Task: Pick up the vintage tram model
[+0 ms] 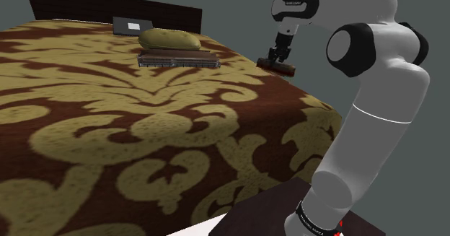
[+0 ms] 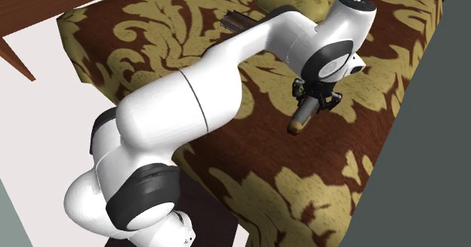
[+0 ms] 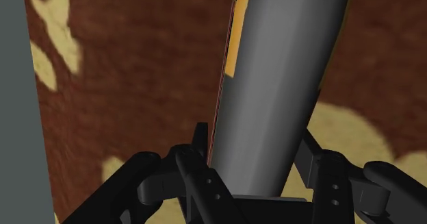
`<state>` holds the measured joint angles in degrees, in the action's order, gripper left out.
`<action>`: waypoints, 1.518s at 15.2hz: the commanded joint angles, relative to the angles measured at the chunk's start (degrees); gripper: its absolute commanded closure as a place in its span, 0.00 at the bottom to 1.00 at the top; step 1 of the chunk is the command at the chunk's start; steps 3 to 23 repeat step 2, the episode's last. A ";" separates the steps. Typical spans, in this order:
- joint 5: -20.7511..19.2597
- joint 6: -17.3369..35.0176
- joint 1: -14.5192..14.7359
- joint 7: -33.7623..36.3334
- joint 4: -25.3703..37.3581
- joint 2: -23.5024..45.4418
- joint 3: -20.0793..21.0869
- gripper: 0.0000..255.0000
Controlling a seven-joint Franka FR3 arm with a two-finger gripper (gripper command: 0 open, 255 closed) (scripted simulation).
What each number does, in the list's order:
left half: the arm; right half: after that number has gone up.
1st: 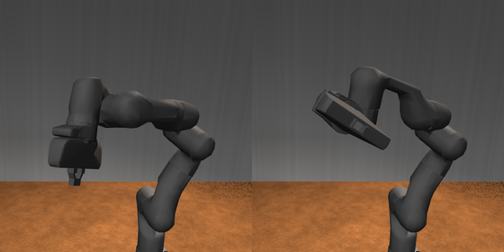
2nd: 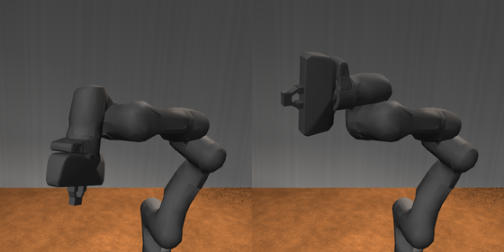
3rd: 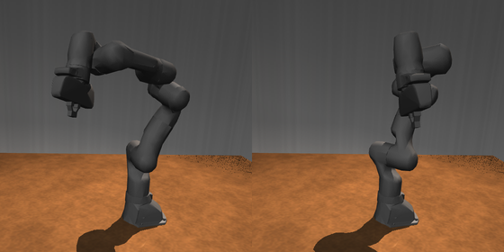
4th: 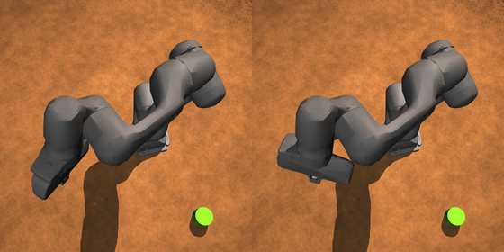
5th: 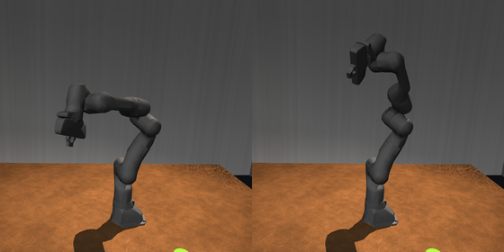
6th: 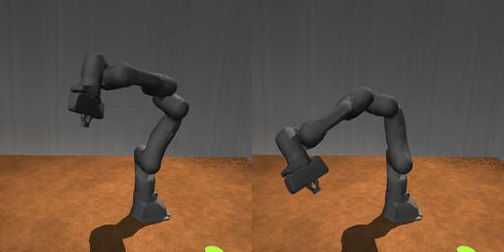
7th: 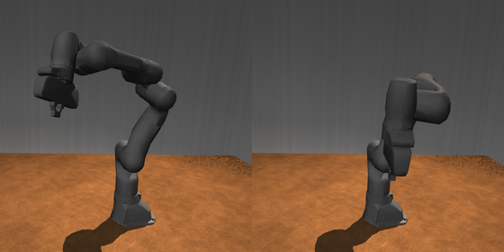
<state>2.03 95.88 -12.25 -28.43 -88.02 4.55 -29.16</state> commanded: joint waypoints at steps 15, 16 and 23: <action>0.14 -1.04 -0.05 -0.02 1.31 0.28 -0.01 1.00; 0.14 -1.04 -0.05 -0.02 1.31 0.28 -0.01 1.00; 0.14 -1.04 -0.05 -0.02 1.31 0.28 -0.01 1.00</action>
